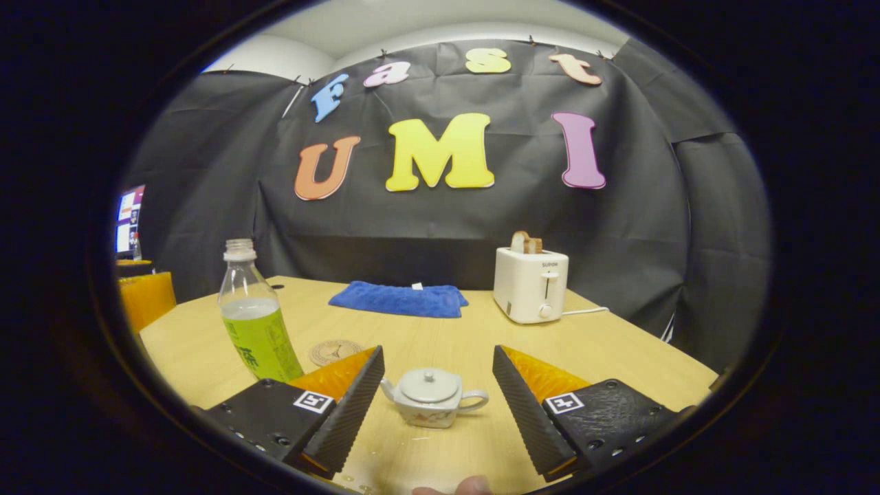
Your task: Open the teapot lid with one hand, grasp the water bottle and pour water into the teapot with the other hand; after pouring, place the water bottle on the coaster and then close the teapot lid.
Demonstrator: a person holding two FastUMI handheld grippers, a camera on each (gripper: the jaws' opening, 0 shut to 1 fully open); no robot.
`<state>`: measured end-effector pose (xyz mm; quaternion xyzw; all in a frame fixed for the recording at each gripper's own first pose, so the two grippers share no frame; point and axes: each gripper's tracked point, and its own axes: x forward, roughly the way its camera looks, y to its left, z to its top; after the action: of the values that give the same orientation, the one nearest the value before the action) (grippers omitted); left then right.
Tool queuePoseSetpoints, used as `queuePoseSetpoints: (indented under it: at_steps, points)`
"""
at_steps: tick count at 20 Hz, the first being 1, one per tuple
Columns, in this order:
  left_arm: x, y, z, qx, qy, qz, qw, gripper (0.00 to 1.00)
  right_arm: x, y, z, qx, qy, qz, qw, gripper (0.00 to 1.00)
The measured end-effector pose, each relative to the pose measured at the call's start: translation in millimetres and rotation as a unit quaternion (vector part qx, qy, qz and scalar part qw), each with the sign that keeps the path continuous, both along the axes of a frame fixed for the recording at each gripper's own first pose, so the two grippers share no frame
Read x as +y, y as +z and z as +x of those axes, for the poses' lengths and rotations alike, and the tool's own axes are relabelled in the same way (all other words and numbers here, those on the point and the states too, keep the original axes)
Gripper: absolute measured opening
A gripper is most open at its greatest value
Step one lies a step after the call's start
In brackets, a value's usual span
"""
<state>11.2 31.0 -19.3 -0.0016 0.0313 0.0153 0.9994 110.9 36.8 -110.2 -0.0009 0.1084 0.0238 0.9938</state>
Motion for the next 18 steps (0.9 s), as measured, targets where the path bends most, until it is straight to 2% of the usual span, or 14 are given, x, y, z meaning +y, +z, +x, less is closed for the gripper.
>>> queuePoseSetpoints:
  at_steps: [3, 4, 8, 10, 12, 13, 15, 16, 17, 18]
  points:
    - [2.3, 1.2, 0.7, -0.001, 0.000, 0.002, 1.000, 0.99, 3.9, -8.6, 10.9, 0.009, -0.001, -0.002, 1.000, 0.96]
    - [2.6, 0.5, 1.1, -0.001, 0.001, 0.005, 1.000, 0.99, 4.2, -10.7, 14.4, 0.010, -0.003, -0.004, 1.000, 0.93]
    - [8.8, -2.7, 2.4, 0.004, 0.005, -0.002, 1.000, 0.99, 6.0, -24.8, 23.5, 0.027, -0.007, 0.001, 1.000, 0.71]
    - [9.8, -4.5, 3.4, 0.005, 0.006, 0.000, 1.000, 0.99, 6.4, -27.8, 28.1, 0.029, -0.010, -0.002, 1.000, 0.68]
    - [9.8, -5.6, 3.8, 0.008, 0.006, 0.000, 1.000, 0.99, 10.5, -28.9, 30.3, 0.030, -0.007, -0.006, 0.999, 0.45]
    - [10.3, -5.9, 3.6, 0.008, 0.006, 0.000, 1.000, 0.99, 12.8, -30.2, 31.4, 0.033, -0.004, -0.009, 0.999, 0.51]
    - [11.0, -6.5, 4.3, 0.009, 0.007, 0.001, 1.000, 0.99, 12.3, -30.2, 36.5, 0.030, -0.009, -0.015, 0.999, 0.52]
    - [11.1, -7.3, 4.7, 0.010, 0.007, 0.002, 1.000, 0.99, 13.9, -31.6, 35.9, 0.034, -0.011, -0.017, 0.999, 0.11]
    - [10.9, -6.8, 3.9, 0.010, 0.007, 0.001, 1.000, 0.99, 12.9, -33.9, 36.0, 0.040, -0.010, -0.018, 0.999, 0.17]
    - [11.9, -7.9, 5.1, 0.010, 0.006, 0.000, 1.000, 0.99, 13.6, -34.1, 37.1, 0.041, -0.010, -0.014, 0.999, 0.19]
